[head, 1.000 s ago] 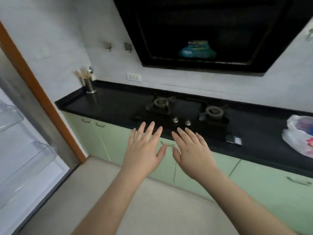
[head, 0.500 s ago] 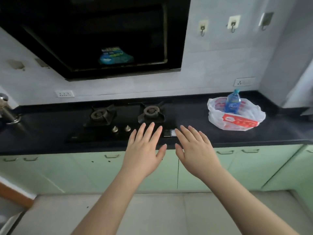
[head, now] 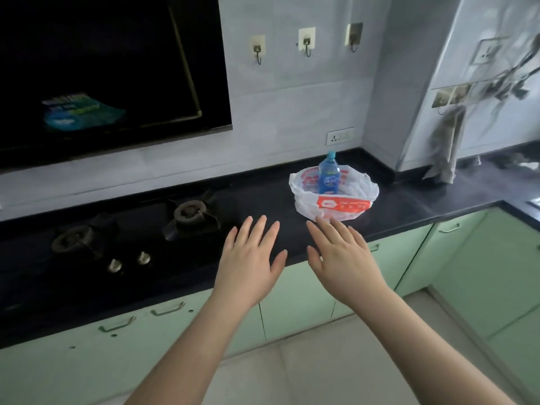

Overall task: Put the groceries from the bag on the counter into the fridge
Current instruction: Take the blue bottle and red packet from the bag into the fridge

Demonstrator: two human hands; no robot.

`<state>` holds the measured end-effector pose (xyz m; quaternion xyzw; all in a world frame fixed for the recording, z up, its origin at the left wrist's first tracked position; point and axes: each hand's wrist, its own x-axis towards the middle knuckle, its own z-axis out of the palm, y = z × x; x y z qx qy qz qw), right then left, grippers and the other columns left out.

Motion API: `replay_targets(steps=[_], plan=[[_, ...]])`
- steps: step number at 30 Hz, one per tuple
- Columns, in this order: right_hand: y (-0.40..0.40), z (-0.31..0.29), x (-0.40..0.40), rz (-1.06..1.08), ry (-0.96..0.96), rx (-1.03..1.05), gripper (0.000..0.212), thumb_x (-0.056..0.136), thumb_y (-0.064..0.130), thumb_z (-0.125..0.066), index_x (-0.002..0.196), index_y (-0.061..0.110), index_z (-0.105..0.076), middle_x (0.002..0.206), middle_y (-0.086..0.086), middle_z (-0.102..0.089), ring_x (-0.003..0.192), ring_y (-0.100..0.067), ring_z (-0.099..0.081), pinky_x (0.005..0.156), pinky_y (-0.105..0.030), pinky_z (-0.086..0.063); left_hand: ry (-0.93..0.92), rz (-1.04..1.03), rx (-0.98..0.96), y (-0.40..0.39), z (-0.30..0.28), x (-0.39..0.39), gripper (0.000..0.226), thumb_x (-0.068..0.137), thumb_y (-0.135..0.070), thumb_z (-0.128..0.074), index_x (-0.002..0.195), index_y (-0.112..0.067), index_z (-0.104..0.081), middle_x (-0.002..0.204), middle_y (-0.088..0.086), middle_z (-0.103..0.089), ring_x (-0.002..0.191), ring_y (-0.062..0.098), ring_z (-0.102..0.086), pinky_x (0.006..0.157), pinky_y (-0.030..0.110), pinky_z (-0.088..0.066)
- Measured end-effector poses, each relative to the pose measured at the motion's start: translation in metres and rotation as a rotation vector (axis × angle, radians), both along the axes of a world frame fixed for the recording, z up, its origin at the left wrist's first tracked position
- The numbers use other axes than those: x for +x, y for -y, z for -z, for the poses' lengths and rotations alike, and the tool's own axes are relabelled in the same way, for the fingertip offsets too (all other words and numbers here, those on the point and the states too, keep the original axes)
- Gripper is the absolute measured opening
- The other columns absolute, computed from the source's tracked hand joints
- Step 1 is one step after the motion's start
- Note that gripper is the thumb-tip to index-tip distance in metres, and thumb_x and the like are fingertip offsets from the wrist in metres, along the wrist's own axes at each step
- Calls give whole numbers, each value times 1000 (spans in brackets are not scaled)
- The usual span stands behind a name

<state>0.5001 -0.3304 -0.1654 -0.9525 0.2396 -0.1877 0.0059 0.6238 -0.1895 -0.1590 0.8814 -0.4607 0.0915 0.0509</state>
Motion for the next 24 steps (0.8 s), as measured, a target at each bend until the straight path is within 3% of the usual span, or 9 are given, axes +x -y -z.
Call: replay_targets(steps=[4,9,13,18,24], plan=[[29,-7,10,72,-16,-35,55,93,37,-28,137,14,-51,141,-5,-53,134,-28,-44,107,-42,-35,-9,85,-10,35,-1,20,66,95,-57,-13,155,-28,-17,163,1,-17,150,24,-8,121,44,-8],[54,-8,26,159,-63,-30,59,93,40,-21,143,17,-44,147,-2,-46,139,-25,-36,112,-40,-26,-11,164,-28,68,-1,50,62,100,-53,-27,155,-25,-20,163,1,-18,150,24,-9,120,43,-6],[67,-2,32,229,-73,-6,59,93,43,-24,144,20,-42,148,0,-45,139,-24,-35,113,-42,-26,-6,237,-46,95,6,63,64,96,-54,-21,151,-23,-33,157,6,-34,147,26,-22,118,43,-18],[96,11,30,275,-116,8,59,93,41,-25,142,18,-45,148,-2,-45,140,-26,-34,113,-45,-28,-32,253,-73,129,20,68,60,94,-51,-29,144,-21,-45,149,8,-46,141,29,-35,113,48,-31],[152,21,30,306,-150,60,64,91,44,-15,149,23,-34,155,4,-33,145,-23,-23,118,-42,-20,-35,263,-36,187,29,78,64,95,-52,-20,149,-23,-37,156,6,-37,146,27,-26,117,45,-22]])
